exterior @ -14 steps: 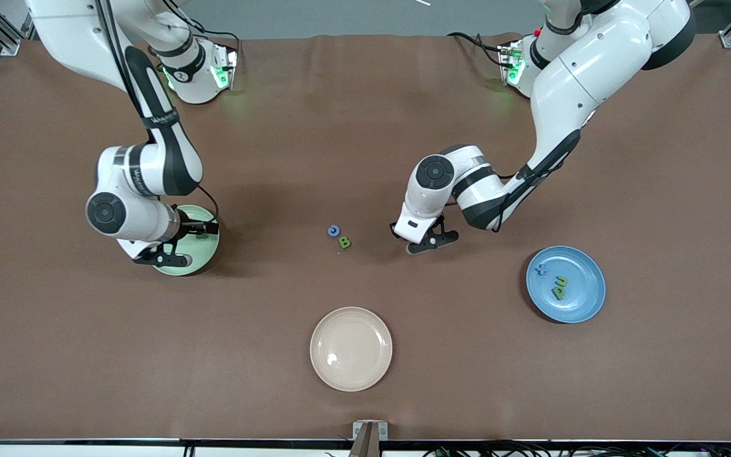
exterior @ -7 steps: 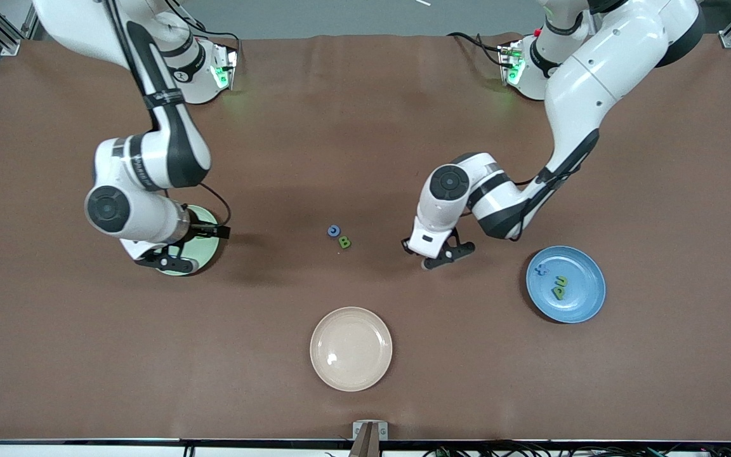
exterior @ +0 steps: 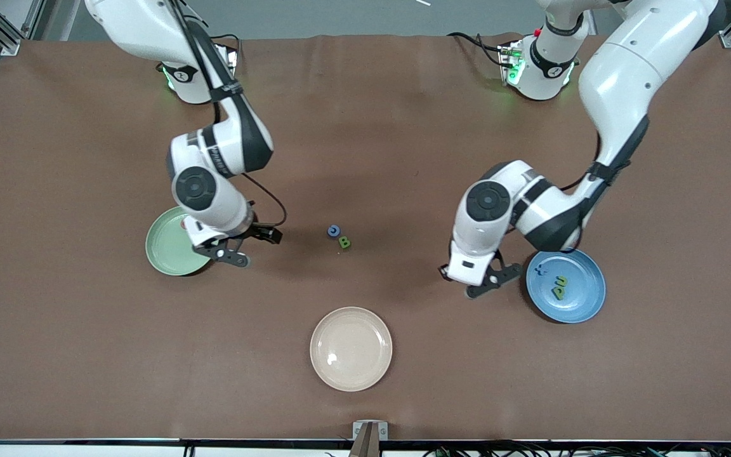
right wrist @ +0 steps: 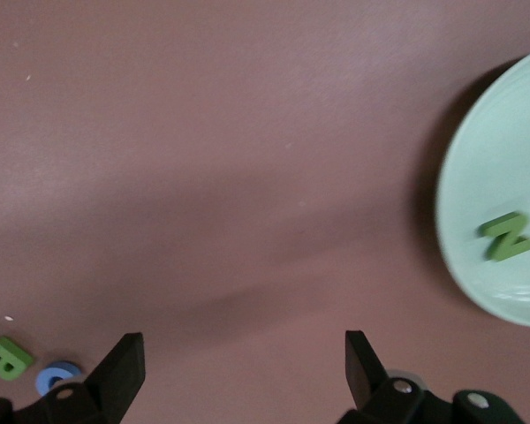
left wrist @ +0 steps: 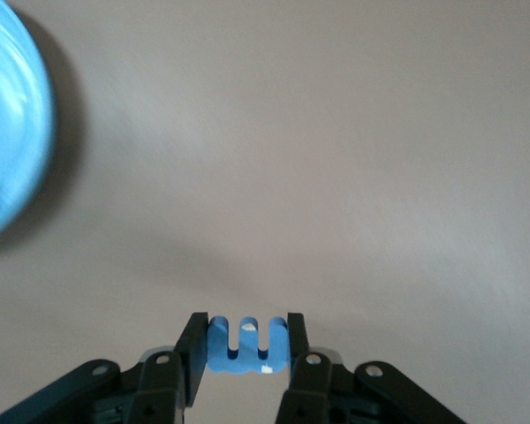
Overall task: Sort upper and lower case letters into plates
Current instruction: 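Drop the m in the blue plate while the right gripper grasps the C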
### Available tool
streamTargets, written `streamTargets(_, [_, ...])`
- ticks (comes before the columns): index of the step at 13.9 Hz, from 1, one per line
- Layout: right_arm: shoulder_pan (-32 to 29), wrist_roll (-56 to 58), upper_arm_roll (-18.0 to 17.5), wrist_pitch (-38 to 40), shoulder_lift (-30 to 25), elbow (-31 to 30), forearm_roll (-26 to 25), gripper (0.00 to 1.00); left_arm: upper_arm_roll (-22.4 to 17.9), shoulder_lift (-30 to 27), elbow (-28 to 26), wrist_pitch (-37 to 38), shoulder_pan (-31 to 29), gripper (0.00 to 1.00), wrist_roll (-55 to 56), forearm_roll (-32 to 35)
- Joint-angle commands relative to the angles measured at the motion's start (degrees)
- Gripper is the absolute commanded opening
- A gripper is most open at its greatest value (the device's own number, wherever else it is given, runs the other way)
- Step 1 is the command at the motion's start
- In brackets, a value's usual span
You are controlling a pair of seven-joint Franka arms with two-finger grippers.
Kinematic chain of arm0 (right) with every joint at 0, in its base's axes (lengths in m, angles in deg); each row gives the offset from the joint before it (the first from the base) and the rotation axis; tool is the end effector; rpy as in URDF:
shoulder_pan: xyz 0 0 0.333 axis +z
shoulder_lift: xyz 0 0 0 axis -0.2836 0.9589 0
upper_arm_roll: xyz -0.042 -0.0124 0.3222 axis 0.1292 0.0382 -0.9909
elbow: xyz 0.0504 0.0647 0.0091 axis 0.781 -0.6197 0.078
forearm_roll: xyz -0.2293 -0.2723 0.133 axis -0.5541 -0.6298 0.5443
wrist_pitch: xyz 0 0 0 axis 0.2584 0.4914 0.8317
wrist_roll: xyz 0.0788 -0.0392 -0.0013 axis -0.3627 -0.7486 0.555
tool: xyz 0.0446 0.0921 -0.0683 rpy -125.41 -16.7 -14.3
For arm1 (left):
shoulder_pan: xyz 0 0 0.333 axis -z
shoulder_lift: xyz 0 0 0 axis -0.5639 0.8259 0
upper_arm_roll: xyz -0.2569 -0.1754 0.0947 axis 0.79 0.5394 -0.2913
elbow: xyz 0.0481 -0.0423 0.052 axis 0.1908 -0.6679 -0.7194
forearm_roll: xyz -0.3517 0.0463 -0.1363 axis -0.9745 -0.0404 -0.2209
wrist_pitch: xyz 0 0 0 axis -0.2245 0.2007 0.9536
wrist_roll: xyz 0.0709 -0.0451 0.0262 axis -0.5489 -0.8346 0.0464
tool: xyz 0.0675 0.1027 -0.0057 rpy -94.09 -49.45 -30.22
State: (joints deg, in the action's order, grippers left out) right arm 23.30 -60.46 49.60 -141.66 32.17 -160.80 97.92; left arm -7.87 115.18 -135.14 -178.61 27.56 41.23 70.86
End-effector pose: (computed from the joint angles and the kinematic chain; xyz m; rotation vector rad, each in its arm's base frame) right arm 0.5423 0.2740 0.2687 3.0730 -0.5247 -0.1377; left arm 0.6237 -0.2903 0.2740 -3.0011 -0.6571 -0.1882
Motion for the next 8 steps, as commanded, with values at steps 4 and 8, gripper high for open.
streamTargets(4, [9.3, -14.8, 0.7, -9.8, 5.9, -1.1, -0.1, 1.0, 0.5, -2.1, 0.7, 1.6, -9.2, 0.01, -11.6, 0.3])
streamTargets(8, [11.0, -18.8, 0.8, -12.5, 8.7, 0.0, -0.4, 0.99, 0.8, -1.9, 0.0, 1.6, -15.4, 0.01, -19.4, 0.1])
